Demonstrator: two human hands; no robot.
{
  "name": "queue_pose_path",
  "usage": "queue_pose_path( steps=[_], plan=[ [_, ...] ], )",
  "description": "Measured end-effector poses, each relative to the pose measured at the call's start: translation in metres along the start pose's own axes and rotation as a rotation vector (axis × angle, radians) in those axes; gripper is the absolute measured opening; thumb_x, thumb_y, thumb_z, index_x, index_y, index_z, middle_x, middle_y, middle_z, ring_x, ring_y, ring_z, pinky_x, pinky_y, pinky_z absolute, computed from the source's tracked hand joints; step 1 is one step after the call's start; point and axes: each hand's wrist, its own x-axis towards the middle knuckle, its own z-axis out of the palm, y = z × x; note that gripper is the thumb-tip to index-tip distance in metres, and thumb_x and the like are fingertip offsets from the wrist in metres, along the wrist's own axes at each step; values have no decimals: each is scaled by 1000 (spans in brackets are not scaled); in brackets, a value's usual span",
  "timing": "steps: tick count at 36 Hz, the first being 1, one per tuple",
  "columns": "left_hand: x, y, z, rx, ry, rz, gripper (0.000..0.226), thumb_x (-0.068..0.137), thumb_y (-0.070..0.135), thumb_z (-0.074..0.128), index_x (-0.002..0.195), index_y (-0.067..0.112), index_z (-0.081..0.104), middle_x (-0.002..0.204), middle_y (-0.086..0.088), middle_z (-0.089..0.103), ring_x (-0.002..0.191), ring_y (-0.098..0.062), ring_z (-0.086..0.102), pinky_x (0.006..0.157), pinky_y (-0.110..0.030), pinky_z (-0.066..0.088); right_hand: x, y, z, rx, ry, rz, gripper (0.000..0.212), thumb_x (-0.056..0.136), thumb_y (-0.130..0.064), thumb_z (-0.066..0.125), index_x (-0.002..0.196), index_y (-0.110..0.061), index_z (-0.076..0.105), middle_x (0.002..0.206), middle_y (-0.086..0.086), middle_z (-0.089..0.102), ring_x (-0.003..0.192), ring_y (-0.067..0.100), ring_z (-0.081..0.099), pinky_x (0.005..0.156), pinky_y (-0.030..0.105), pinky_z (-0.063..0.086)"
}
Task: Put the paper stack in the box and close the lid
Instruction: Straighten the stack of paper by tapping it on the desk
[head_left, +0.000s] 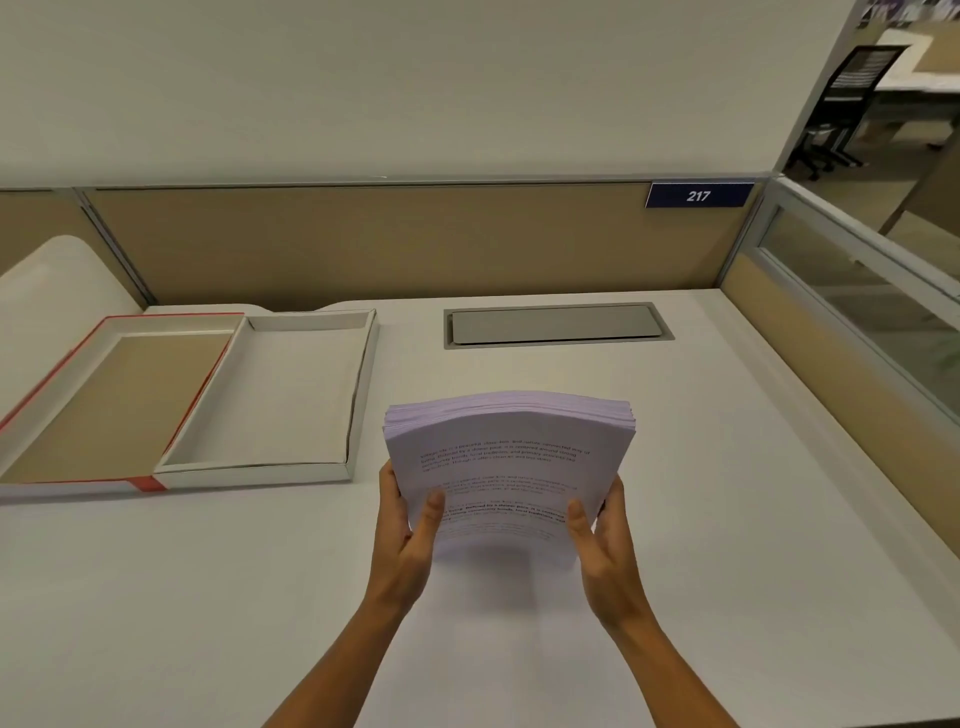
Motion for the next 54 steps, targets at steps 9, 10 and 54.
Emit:
queue_pose_path(
  steps=[9, 10, 54],
  plan=[
    [-1, -10, -4, 97, 27, -27, 32, 97, 24, 43, 122, 43, 45, 106, 30, 61, 105, -2, 59, 80, -10, 51, 2, 4, -3, -71, 36, 46, 33, 101, -38, 37, 126, -57, 49, 119, -20, 64, 113, 4, 61, 83, 15, 55],
    [-1, -11, -4, 102, 46, -30, 31, 97, 23, 44, 120, 44, 48, 105, 27, 63, 103, -3, 60, 79, -12, 52, 3, 4, -4, -77, 45, 45, 32, 100, -37, 38, 125, -54, 51, 116, -19, 65, 110, 5, 62, 81, 16, 56],
    [27, -2, -17, 188, 84, -37, 16, 97, 19, 56, 112, 23, 62, 102, 10, 70, 90, -7, 68, 69, -19, 60, 22, -17, -1, -178, 67, 15, 20, 98, -42, 45, 108, -46, 61, 103, -20, 70, 96, 3, 67, 69, 14, 56]
  ],
)
